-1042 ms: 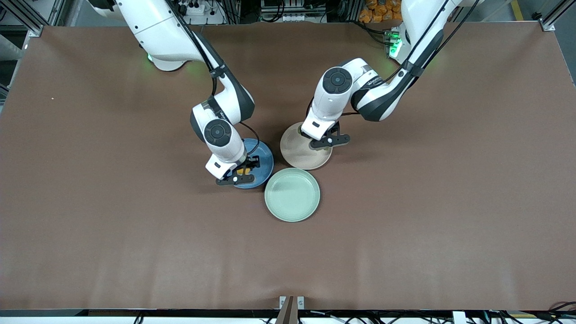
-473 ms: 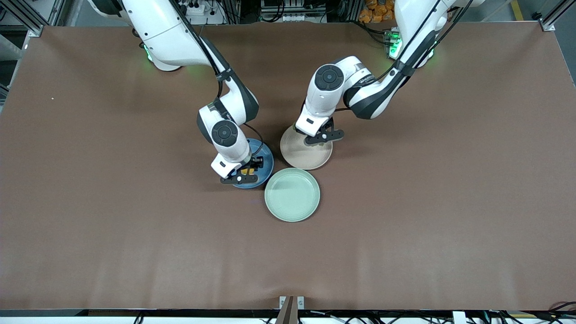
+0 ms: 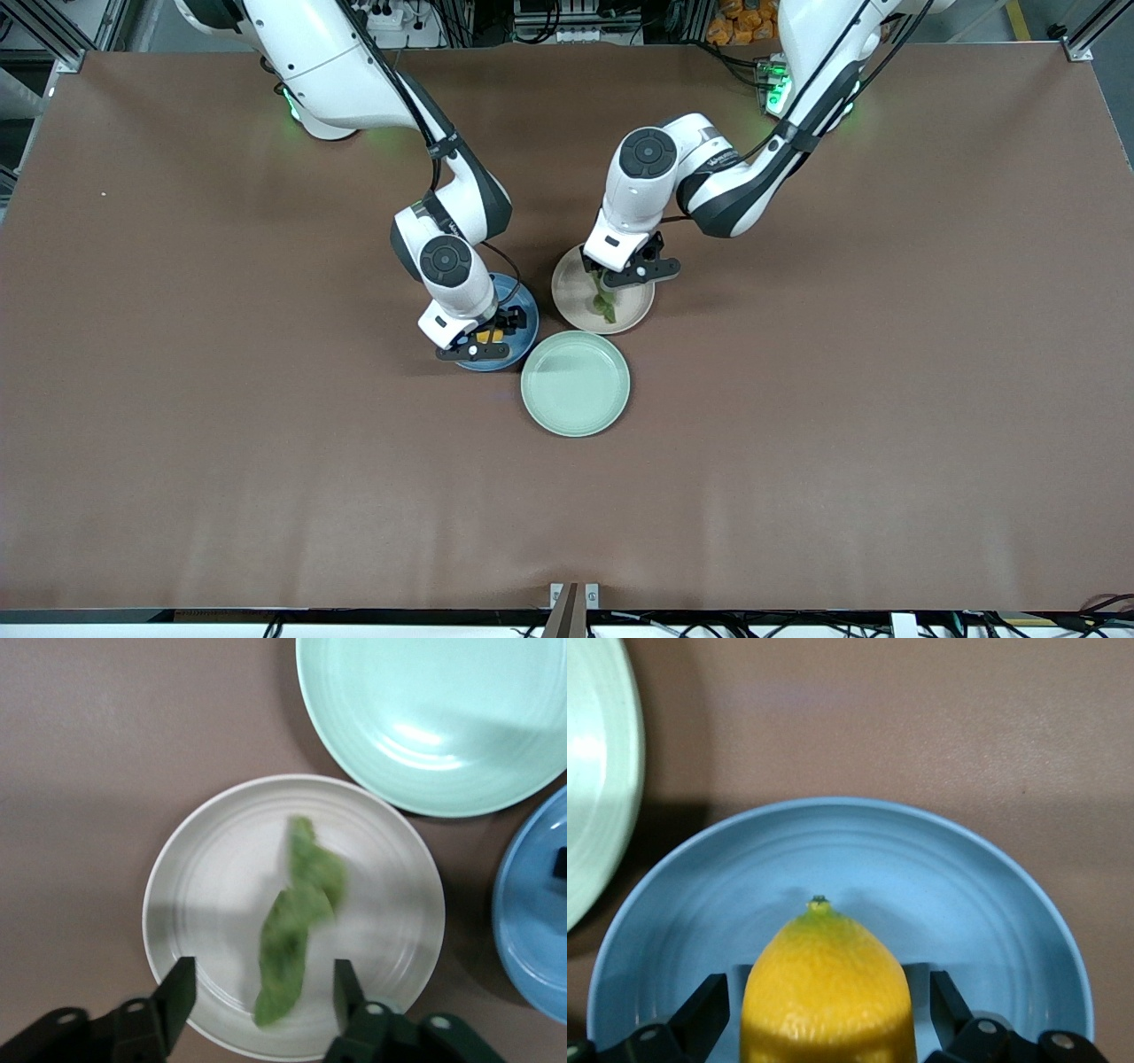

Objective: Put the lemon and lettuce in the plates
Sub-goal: 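Open the right gripper over the blue plate while the left releases lettuce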

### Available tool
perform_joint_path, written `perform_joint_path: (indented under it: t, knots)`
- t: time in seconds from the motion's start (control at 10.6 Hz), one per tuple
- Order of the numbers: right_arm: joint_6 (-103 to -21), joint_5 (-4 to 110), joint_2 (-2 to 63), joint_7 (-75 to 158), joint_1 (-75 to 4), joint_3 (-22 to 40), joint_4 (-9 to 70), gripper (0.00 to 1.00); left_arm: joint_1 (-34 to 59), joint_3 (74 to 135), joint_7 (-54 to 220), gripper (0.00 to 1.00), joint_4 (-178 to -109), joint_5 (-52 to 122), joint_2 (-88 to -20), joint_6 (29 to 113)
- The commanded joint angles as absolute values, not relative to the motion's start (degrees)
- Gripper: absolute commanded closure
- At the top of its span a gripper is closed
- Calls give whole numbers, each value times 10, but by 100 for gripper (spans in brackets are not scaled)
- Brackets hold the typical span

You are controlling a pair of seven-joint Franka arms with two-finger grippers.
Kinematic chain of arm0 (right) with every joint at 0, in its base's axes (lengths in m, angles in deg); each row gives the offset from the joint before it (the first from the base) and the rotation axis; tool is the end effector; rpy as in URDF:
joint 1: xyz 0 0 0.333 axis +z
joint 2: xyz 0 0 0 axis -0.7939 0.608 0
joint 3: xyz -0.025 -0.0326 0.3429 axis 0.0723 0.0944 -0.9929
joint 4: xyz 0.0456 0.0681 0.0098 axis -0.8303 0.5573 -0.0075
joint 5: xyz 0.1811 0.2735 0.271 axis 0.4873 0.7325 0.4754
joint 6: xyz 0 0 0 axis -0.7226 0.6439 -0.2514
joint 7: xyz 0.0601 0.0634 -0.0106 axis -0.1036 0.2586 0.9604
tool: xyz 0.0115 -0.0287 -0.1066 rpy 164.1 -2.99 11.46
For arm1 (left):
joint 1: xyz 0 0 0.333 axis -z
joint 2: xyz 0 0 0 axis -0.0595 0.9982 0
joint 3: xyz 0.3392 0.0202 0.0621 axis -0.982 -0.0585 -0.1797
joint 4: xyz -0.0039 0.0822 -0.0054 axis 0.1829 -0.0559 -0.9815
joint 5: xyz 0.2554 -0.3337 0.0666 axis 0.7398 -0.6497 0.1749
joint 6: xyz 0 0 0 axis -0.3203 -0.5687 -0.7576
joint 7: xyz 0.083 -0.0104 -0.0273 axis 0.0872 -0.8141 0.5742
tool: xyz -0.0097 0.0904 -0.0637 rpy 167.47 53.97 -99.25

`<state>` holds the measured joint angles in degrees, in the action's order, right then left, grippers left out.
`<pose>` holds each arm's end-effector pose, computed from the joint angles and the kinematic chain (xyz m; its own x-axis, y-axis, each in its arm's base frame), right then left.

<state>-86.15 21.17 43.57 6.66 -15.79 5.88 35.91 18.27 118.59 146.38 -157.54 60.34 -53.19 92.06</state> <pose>0.5628 0.3893 0.1745 0.9990 0.0238 -0.0381 0.0233 -0.9996 -0.0149 0.4536 -0.4645 0.2676 0.9716 0.2357 -0.0198 0.2365 -0.9691 0.0707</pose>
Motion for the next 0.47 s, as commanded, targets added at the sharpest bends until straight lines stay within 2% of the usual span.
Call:
perform_joint_path:
  t: [0.0, 0.38]
  knots:
    - [-856, 218, 432, 64, -159, 62, 346, 0, 182, 1178, 1485, 0, -1565, 624, -529, 923]
    - [-831, 219, 430, 65, -163, 63, 329, 0, 133, 1176, 1478, 0, -1558, 633, -533, 921]
